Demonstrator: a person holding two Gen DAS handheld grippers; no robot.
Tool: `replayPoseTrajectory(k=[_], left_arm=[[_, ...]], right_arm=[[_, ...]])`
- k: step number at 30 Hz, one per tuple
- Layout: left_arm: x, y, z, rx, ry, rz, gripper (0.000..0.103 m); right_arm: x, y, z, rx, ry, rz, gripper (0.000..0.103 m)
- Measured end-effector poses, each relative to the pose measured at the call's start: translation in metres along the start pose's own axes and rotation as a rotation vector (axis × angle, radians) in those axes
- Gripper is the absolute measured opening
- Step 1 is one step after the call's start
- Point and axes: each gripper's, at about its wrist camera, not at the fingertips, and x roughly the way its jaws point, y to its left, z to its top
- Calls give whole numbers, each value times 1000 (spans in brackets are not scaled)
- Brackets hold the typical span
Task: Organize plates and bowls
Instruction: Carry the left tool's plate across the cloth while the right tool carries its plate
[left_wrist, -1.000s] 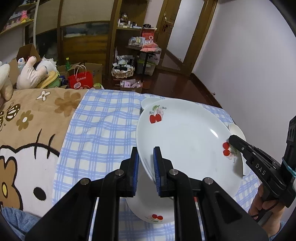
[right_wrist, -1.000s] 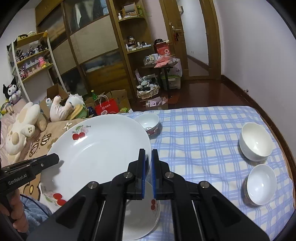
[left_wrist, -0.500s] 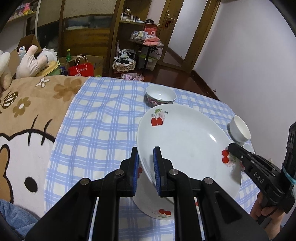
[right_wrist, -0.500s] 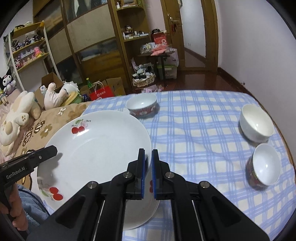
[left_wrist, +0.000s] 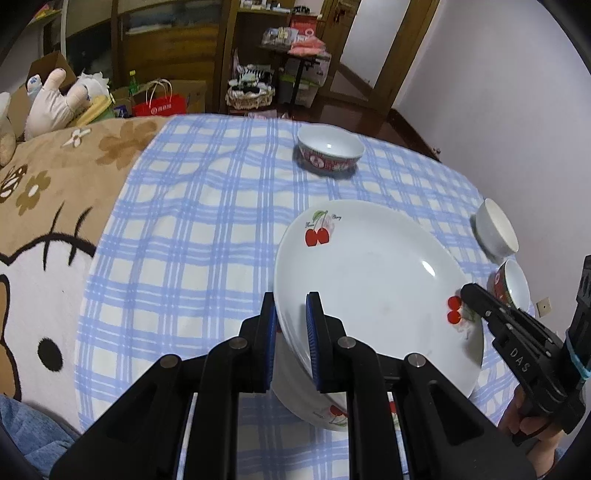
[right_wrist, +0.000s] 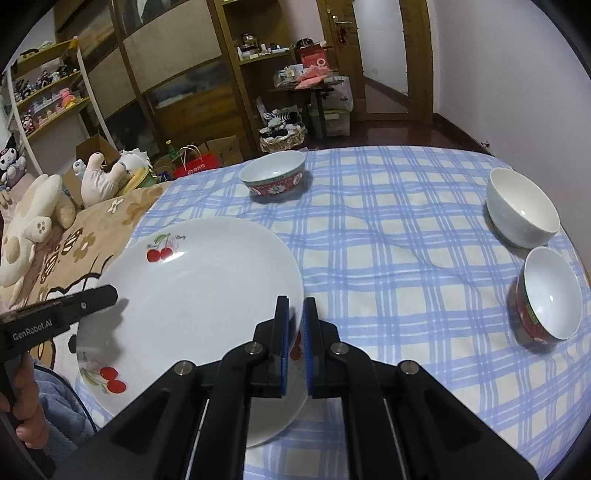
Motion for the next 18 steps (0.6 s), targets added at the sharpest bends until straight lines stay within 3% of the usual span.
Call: replayPoseTrajectory(k=[14,18], left_arm=[[39,6,-9,-23,129,37,15],[48,-1,-13,20,152,103,15]], right_arm=[[22,-4,-18,-8,40,-3,8],[27,-7,-22,20,51,6,8]])
